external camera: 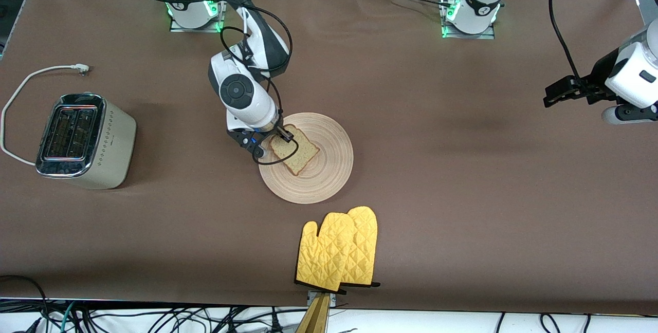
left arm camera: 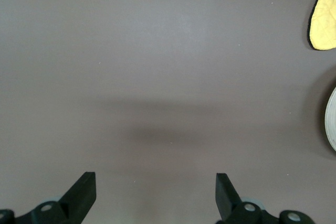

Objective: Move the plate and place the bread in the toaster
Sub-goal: 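Lift the bread and carry it above the toaster with the right gripper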

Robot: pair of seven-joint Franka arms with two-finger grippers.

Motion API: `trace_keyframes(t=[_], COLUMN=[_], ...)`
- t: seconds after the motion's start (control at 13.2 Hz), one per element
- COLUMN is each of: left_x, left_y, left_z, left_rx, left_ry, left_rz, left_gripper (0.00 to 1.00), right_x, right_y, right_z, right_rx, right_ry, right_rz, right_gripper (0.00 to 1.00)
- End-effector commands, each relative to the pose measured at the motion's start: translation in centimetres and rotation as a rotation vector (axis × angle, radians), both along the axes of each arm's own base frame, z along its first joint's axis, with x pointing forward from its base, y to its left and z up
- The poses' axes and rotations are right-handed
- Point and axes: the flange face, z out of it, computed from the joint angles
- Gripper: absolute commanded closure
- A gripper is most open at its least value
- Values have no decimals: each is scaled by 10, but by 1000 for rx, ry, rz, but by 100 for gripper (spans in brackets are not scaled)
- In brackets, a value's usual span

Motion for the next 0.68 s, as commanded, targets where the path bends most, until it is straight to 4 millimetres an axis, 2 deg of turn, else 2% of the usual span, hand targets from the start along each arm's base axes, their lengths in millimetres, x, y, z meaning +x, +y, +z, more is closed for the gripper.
trace_keyframes(t=[0.0, 0.23, 0.38, 0.45, 0.61], left_x=[0, 0, 0, 0, -1], left_y=[-3, -3, -3, -7, -10], left_z=[6, 6, 4, 3, 1], left_rx=[-22, -20, -20, -17, -14], left_ry=[7, 8, 11, 13, 16], left_rz=[5, 4, 4, -3, -9], left_gripper=[0, 0, 0, 0, 0], right_x=[31, 56, 60, 58, 58], right_y=[-27, -89, -131, -152, -198], right_z=[48, 118, 164, 182, 204], right_rx=[-26, -33, -38, -38, -38], right_ry=[30, 78, 123, 146, 185], right_rz=[70, 182, 253, 275, 324], right_gripper=[100, 100, 100, 100, 100])
